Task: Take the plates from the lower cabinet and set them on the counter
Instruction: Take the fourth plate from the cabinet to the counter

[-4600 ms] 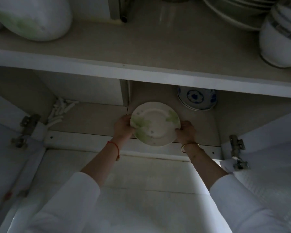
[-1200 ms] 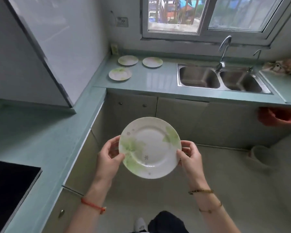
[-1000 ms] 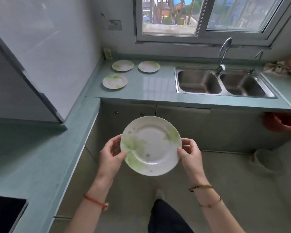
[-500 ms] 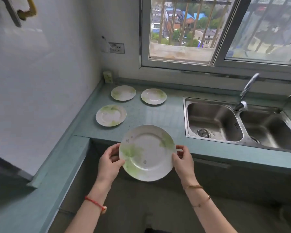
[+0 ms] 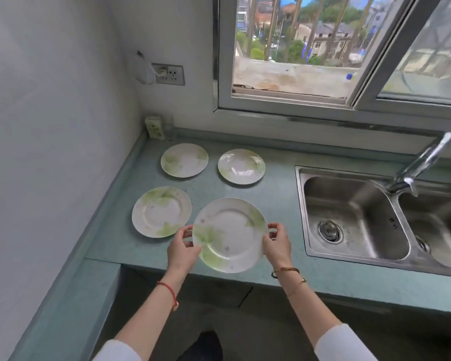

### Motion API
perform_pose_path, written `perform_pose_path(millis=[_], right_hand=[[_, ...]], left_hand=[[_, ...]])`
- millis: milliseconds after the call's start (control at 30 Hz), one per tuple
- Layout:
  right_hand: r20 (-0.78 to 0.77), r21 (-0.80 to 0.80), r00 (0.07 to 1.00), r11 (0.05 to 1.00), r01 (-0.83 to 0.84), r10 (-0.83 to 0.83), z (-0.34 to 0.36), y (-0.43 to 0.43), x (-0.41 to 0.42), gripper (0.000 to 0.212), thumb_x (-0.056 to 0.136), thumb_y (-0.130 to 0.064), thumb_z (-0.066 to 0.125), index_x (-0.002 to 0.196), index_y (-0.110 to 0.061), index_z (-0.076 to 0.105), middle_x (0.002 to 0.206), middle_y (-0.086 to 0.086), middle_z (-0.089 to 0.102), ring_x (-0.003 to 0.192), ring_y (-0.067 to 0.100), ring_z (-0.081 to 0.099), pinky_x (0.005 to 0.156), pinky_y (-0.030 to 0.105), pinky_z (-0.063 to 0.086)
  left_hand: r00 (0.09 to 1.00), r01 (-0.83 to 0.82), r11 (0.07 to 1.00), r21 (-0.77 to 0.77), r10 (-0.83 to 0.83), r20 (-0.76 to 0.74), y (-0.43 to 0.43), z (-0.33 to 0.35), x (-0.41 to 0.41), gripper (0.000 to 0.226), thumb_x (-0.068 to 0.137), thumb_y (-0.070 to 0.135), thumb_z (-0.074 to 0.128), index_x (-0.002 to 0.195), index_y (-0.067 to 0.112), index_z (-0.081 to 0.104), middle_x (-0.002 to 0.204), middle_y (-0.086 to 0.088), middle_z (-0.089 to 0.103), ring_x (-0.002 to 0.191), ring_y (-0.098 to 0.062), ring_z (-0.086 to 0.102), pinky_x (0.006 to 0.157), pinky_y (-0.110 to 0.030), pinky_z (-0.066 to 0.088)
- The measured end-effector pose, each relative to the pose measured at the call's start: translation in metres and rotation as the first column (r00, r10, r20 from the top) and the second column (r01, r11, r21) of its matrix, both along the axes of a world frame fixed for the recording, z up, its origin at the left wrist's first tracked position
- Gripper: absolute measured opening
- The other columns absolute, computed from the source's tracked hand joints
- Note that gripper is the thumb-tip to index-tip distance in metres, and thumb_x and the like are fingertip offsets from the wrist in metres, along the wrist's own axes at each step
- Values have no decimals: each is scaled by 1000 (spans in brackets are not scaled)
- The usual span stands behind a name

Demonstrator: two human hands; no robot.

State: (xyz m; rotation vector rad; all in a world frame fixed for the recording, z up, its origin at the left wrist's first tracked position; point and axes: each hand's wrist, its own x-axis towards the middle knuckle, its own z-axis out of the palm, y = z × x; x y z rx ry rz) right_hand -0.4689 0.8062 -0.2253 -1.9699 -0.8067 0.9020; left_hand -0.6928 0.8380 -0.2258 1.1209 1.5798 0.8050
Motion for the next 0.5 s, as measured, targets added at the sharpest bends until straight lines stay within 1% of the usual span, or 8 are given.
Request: perform_pose_path(millis=[67, 100, 233, 300, 400, 433, 500], right_hand=[[36, -25, 999, 1000, 18, -17, -14, 26, 2, 23, 91, -7, 52, 114, -11, 53, 79, 3, 55, 69, 19, 53, 63, 32, 46], [50, -44, 998, 999, 27, -25, -21, 37, 2, 24, 90, -5, 51, 114, -10, 53, 79, 4, 55, 70, 20, 52, 63, 31, 44], [79, -121, 995, 991, 64, -55, -47, 68, 7, 26, 88, -4, 49, 113, -9, 55, 91, 12, 58, 79, 25, 52, 69, 30, 40], [92, -149, 994, 986, 76, -63, -57, 77, 11, 27, 88, -3, 49, 113, -9, 55, 94, 13, 57, 79, 25, 52, 70, 29, 39], [118, -187, 991, 979, 77, -56, -70, 88, 16, 27, 87, -3, 51, 113, -9, 57, 93, 13, 59, 79, 25, 53, 69, 28, 38], [127, -194, 991, 978, 72, -47, -73, 91, 16, 27, 87, -2, 52, 112, -9, 57, 91, 12, 59, 79, 25, 54, 69, 28, 39], [143, -205, 989, 977, 67, -37, -79, 96, 19, 27, 86, -2, 52, 111, -10, 58, 87, 9, 59, 79, 24, 55, 69, 30, 41]], left_hand=[[999, 29, 999, -17, -30, -14, 27, -12, 2, 51, 81, -4, 72, 124, 17, 57, 115, 0, 64, 87, -4, 63, 67, -15, 51], [999, 45, 998, -34, -46, -20, 38, -18, 3, 51, 80, -4, 73, 124, 17, 56, 115, -1, 64, 86, -4, 63, 66, -15, 51], [991, 119, 990, -77, -123, -45, 71, -37, 5, 51, 80, 1, 76, 124, 16, 56, 114, 1, 64, 86, -7, 65, 64, -15, 50], [985, 157, 983, -96, -162, -52, 81, -45, 6, 53, 79, 2, 77, 125, 17, 57, 114, 3, 63, 89, -13, 66, 67, -18, 51], [979, 183, 974, -130, -193, -67, 91, -54, 8, 54, 79, 2, 78, 127, 16, 57, 115, 3, 63, 94, -18, 67, 76, -27, 55], [977, 190, 972, -136, -201, -68, 94, -57, 9, 54, 80, 2, 77, 128, 16, 57, 114, 2, 64, 92, -17, 67, 76, -27, 55], [975, 201, 969, -143, -212, -67, 101, -62, 11, 53, 81, 0, 74, 130, 14, 57, 110, 4, 63, 85, -11, 66, 70, -19, 53]])
